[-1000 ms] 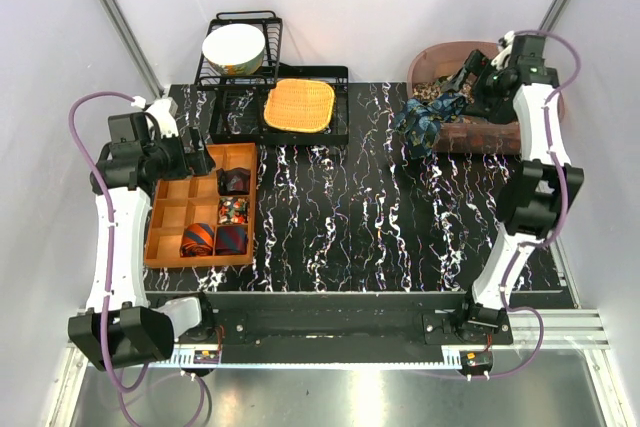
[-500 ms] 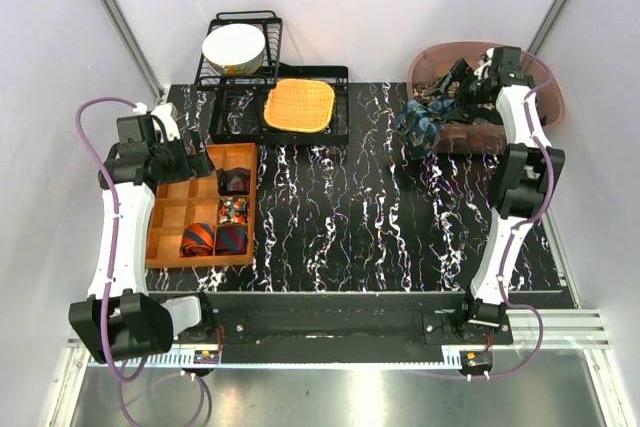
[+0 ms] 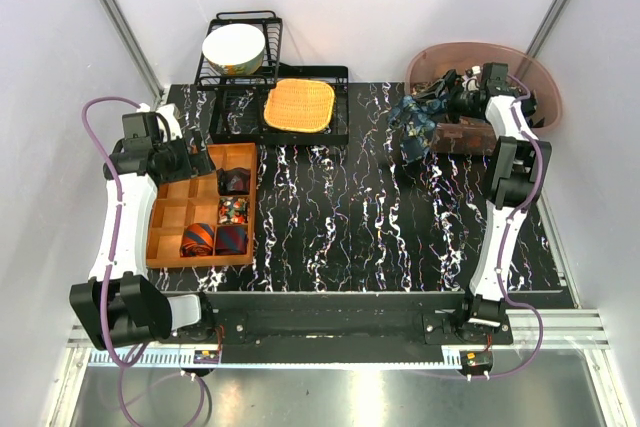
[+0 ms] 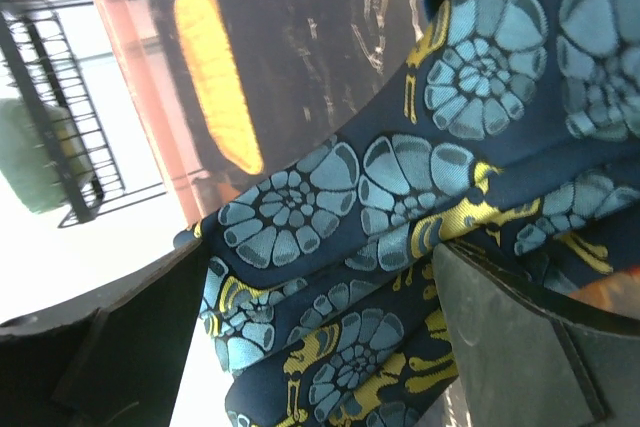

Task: Roll the ties
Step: Pick up the tie from the bin.

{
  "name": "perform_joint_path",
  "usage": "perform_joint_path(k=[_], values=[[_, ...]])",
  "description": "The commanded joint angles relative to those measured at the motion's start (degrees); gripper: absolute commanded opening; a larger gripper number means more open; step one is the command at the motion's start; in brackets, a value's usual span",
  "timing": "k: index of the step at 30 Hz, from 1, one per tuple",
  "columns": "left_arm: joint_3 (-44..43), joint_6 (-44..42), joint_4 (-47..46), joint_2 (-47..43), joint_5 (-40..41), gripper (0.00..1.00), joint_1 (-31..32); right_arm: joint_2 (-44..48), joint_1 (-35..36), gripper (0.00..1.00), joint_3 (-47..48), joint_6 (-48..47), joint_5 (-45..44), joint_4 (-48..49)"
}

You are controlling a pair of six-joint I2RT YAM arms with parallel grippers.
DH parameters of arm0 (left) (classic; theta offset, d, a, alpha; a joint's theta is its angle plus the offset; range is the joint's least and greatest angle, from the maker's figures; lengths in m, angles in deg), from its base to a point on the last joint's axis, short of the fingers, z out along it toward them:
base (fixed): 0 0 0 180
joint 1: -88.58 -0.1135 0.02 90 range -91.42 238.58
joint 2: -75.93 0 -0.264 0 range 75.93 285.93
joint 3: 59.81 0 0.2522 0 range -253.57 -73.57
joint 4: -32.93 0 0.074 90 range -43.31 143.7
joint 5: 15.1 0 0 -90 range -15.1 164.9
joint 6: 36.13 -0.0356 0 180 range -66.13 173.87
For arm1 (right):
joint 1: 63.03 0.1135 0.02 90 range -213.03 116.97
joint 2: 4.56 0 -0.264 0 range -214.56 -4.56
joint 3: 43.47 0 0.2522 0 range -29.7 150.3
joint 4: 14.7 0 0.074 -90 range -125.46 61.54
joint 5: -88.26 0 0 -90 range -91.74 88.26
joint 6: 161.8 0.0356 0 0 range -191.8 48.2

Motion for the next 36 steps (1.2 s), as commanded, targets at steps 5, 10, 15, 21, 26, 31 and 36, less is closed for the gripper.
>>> perform_joint_path(k=[5,10,15,21,26,31,36], values=[[0.00,-0.22,-3.04,-0.01,0.43,0.99,0.20,-2.23,0.01,1.00,3.17,7.54,8.80,10.00],[0.18,-0.92,-3.13,-0.18,-0.27,0.99,0.20,-0.47,-0.69,1.00,2.73,5.01,9.07,12.30],[0.88,-1.36,-3.83,-0.71,-0.89,0.99,0.20,3.74,-0.87,1.00,1.50,-1.32,3.11,11.24],[0.88,-1.28,-3.92,-0.97,-1.15,0.99,0.20,2.96,-0.78,1.00,4.40,-4.85,-4.90,4.39],[1.23,-1.63,-4.19,-1.24,-0.98,0.99,0.20,2.43,-0.43,1.00,4.31,-3.97,-4.30,4.21],[1.93,-1.54,-4.45,-1.23,-1.59,0.99,0.29,1.99,0.01,1.00,5.89,-4.40,-2.36,5.09],[2.11,-1.63,-4.63,-1.68,-1.85,0.99,0.29,5.94,-0.52,1.00,4.75,-9.14,-4.65,5.09]])
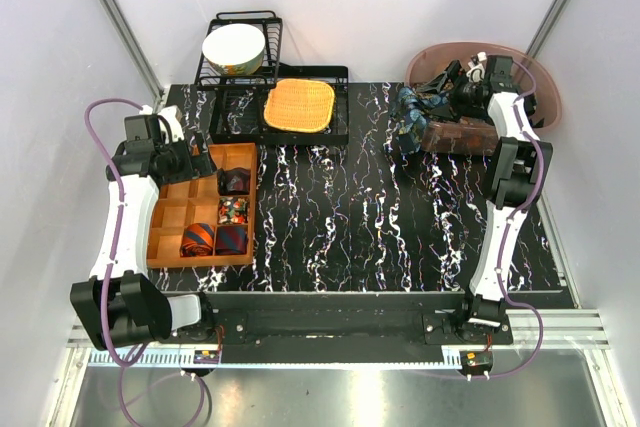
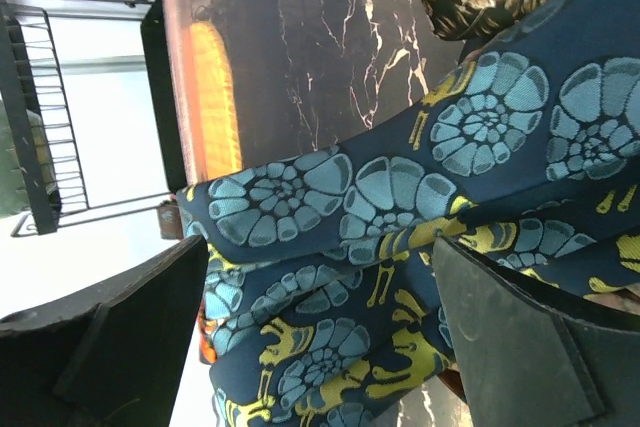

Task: Roll the ties
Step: Pick up the tie from the bin.

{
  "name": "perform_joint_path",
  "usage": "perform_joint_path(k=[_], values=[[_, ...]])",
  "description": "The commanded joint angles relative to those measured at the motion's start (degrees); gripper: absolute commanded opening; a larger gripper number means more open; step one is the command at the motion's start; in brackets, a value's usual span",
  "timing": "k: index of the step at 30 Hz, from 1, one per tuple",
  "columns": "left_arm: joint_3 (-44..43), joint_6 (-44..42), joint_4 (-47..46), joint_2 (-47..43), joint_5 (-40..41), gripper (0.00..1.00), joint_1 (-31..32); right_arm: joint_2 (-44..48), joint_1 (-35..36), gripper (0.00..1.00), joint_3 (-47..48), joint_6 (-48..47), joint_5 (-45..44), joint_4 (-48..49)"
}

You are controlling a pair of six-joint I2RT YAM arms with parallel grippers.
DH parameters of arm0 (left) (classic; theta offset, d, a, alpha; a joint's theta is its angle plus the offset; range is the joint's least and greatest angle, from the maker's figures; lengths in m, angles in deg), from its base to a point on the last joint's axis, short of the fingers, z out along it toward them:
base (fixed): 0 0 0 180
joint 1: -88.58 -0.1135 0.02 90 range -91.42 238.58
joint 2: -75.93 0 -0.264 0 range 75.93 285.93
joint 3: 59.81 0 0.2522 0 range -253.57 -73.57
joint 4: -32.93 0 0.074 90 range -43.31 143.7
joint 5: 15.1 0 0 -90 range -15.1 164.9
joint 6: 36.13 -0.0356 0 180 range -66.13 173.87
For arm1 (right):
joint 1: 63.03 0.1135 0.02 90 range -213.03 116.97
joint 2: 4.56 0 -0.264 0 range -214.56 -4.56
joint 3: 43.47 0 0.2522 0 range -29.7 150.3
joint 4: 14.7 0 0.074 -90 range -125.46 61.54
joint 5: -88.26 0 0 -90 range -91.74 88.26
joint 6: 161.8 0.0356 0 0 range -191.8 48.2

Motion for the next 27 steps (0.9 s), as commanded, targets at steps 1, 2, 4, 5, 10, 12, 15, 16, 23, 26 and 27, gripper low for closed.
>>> perform_joint_path(k=[1,2,4,5,10,12,15,16,23,26,27], values=[[0.28,-1.06,-2.48,-1.54,-1.29,0.99,0.25,7.25,-0.19,1.00,1.36,-5.67,-1.70,0.45],[0.10,-1.06,-2.48,-1.37,-1.55,0.99,0.25,8.48,-0.11,1.00,1.19,-6.64,-3.01,0.37],[0.01,-1.06,-2.48,-1.11,-1.90,0.99,0.25,9.28,-0.02,1.00,1.10,-8.84,-3.98,-0.16],[-0.08,-1.06,-2.48,-0.93,-2.08,0.99,0.25,9.72,0.42,1.00,1.36,-9.89,-6.25,-0.77],[-0.34,-0.97,-2.48,-0.93,-2.26,0.99,0.25,9.73,2.27,1.00,1.80,-14.21,-10.13,-2.89],[-0.25,-1.06,-2.48,-1.02,-2.26,0.99,0.33,9.11,2.88,1.00,2.50,-14.30,-10.66,-3.41],[-0.08,-1.06,-2.48,-1.19,-2.43,0.99,0.33,7.27,3.50,1.00,4.25,-14.65,-10.93,-4.20],[-0.08,-0.97,-2.57,-1.28,-2.52,0.99,0.33,6.22,3.76,1.00,4.78,-14.73,-10.84,-4.55],[0.01,-1.15,-2.48,-0.84,-2.34,0.99,0.33,4.10,5.61,0.99,7.16,-15.44,-9.00,-6.40],[-0.08,-1.23,-2.66,-0.40,-2.17,0.99,0.33,3.57,5.87,0.97,6.72,-14.91,-7.94,-6.75],[-0.08,-1.23,-2.66,-0.40,-2.34,0.99,0.33,3.48,5.96,0.96,6.64,-14.91,-7.77,-6.84]])
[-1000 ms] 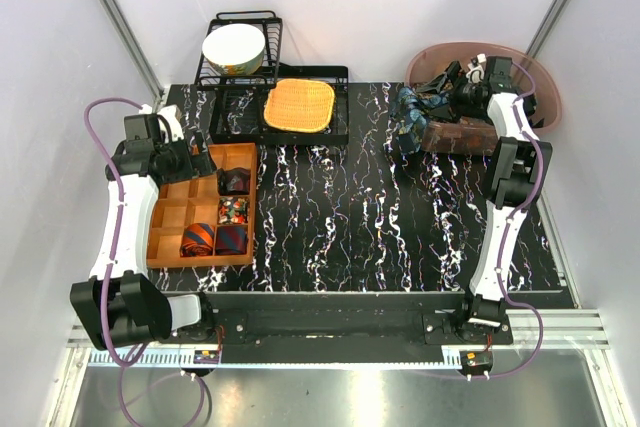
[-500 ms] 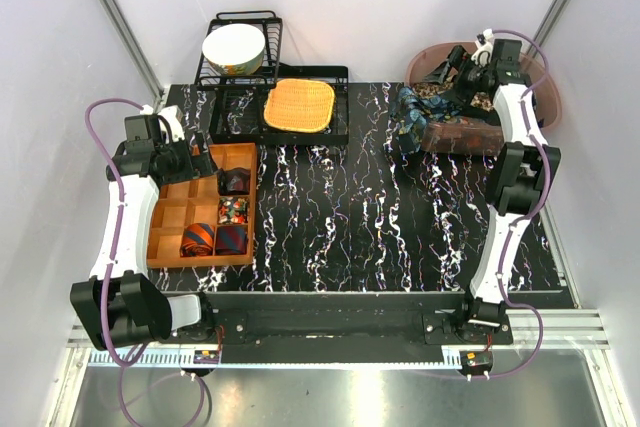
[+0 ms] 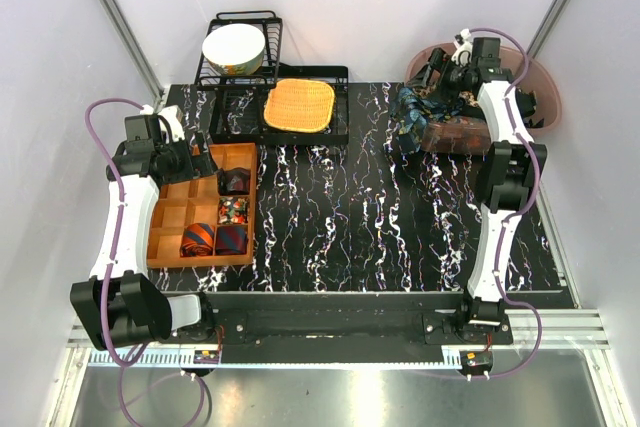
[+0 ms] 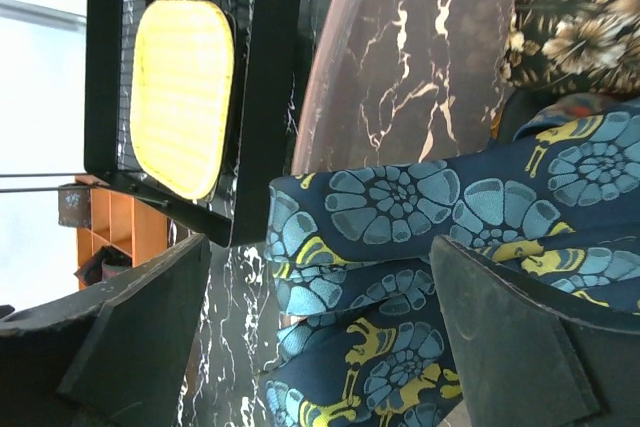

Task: Roll the ties
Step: Pick up the tie from the bin.

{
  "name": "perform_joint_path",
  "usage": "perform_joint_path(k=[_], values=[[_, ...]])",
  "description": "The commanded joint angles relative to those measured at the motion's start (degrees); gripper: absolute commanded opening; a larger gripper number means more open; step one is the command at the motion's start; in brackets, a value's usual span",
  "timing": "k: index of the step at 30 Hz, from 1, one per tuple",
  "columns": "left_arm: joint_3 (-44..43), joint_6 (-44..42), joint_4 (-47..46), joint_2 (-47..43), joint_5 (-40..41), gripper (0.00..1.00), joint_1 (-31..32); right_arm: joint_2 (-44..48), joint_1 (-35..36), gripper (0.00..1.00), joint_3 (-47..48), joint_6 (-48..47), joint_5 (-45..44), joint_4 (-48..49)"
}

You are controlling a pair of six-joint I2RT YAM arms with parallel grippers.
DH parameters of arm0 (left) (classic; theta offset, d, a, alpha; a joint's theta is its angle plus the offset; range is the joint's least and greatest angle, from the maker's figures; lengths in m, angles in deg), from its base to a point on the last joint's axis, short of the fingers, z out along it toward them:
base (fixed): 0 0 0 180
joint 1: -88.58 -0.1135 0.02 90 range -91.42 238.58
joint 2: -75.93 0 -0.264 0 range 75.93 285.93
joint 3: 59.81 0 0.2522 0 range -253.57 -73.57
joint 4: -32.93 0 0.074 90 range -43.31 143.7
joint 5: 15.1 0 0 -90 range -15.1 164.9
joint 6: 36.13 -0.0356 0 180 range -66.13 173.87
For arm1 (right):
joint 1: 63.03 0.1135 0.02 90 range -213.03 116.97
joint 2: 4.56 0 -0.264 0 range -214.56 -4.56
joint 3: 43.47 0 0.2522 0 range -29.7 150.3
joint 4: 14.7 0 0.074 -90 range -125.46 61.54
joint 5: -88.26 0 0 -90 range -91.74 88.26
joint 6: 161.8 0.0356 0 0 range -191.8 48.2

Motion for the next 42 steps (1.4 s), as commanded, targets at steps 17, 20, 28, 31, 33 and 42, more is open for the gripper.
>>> perform_joint_path(k=[17,20,28,31,33,42], values=[[-0.34,-0.95,-2.46,0.06,-1.40,0.99,0.31,-0.43,0.69,0.32,1.10,-1.71,0.84,-1.40],[-0.60,-0.95,-2.46,0.24,-1.40,0.99,0.22,-0.08,0.52,0.15,1.36,-2.07,0.84,-1.40],[-1.74,-1.04,-2.38,0.68,-0.96,0.99,0.22,3.08,-2.64,0.00,2.33,-1.63,2.16,-1.57],[-2.62,-1.30,-2.29,0.24,-0.87,0.99,0.22,5.54,-3.70,0.00,2.77,-1.63,3.83,-1.49],[-3.50,-2.00,-2.38,-0.38,-0.79,0.99,0.31,7.82,-4.32,0.00,3.12,-1.72,5.23,-1.49],[-7.54,-7.71,-1.85,-6.53,-0.87,0.99,0.22,18.99,-4.76,0.00,11.28,-1.11,9.19,-3.16]])
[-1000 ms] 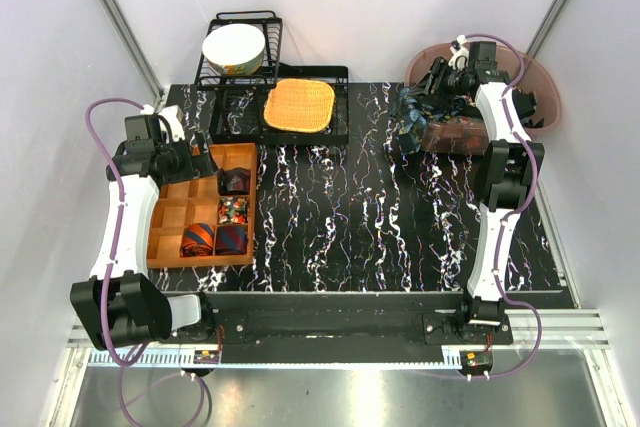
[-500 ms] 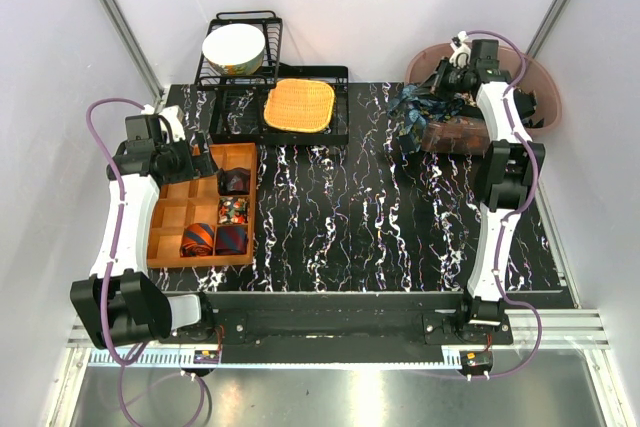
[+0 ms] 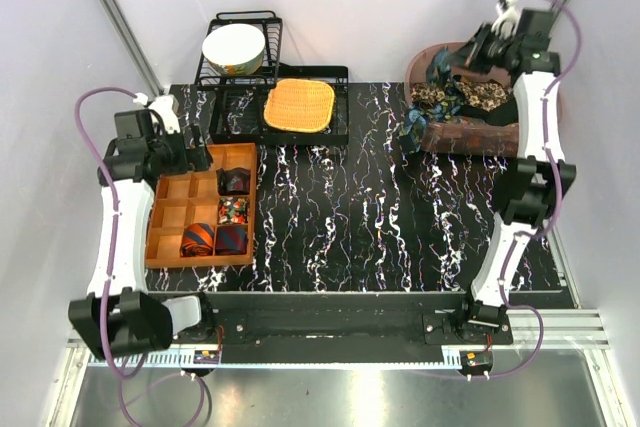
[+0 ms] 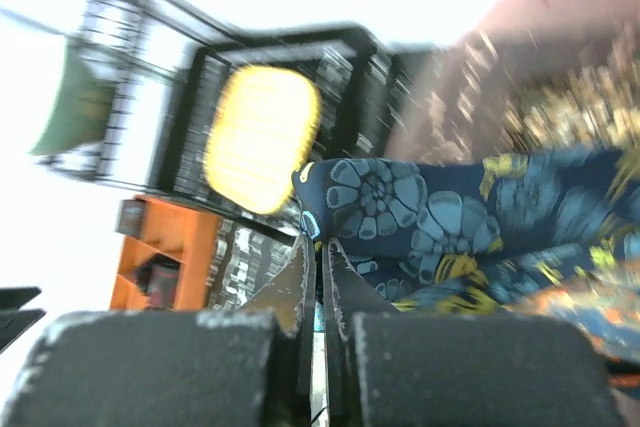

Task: Roll the ties
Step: Pick up the tie from the bin, then place the tie at the center of the board.

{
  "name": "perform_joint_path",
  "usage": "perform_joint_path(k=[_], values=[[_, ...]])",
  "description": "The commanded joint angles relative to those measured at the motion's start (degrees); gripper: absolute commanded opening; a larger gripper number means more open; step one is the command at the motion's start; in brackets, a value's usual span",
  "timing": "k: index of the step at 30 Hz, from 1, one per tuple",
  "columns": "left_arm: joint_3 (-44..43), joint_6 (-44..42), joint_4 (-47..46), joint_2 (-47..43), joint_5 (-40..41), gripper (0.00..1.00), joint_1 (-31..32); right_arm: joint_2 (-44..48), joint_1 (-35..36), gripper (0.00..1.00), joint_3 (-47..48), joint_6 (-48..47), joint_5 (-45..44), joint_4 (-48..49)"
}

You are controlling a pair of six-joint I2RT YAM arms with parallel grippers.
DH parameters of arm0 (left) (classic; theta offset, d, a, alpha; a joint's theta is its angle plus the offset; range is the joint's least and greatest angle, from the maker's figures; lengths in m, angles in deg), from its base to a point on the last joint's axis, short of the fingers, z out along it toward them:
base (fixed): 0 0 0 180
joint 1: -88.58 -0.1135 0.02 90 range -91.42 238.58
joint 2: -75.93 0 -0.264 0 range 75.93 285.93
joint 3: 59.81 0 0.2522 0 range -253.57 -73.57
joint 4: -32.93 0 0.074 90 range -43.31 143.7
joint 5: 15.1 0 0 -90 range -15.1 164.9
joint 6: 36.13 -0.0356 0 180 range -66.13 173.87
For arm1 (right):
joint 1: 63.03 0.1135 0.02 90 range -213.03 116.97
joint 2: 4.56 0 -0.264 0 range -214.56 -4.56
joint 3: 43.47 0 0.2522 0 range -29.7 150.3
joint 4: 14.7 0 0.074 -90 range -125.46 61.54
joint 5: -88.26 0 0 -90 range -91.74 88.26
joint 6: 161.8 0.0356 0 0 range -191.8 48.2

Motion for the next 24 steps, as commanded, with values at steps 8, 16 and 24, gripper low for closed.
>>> perform_joint_path(k=[8,16,24], values=[[-8.79,-9.03,-1.61,-10.38,-8.66,0.99,0.18,18.48,0.84,0.00,19.37,7.14,8.45,0.97],[-11.16,-10.17,-1.43,-13.37,-14.82,0.99,0.53,24.98,0.84,0.00,27.82,18.93,12.93,9.41],[-12.04,-13.60,-0.99,-15.75,-20.10,0.99,1.85,35.36,-0.39,0.00,17.90,18.15,13.55,9.77]])
